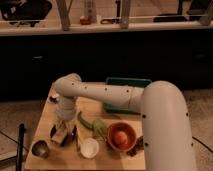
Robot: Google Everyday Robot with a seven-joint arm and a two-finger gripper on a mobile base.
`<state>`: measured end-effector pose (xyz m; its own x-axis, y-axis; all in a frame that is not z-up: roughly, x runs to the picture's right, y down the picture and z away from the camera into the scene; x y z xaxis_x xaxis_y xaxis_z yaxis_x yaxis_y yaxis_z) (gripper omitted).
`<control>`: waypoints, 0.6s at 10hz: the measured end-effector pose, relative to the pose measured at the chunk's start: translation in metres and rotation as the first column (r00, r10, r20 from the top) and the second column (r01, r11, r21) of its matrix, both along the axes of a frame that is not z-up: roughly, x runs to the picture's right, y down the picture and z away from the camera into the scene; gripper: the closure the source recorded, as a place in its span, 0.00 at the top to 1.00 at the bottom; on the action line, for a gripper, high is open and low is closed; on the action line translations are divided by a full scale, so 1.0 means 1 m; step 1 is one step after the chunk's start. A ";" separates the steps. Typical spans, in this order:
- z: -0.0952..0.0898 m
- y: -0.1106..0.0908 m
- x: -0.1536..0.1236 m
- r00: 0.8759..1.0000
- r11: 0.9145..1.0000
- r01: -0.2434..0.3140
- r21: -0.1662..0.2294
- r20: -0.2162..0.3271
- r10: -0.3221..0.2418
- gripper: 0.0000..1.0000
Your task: Place eraser in purple bowl
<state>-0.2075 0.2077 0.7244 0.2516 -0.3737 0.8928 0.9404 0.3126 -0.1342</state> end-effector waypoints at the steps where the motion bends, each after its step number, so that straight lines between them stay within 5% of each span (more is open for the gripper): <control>1: 0.000 0.000 -0.001 1.000 1.000 -0.001 0.000 0.002 0.001 0.03; 6: 0.008 -0.005 -0.010 0.999 0.999 0.033 -0.008 0.004 -0.033 0.03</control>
<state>-0.2177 0.2023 0.7322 0.2362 -0.3743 0.8967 0.9506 0.2803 -0.1334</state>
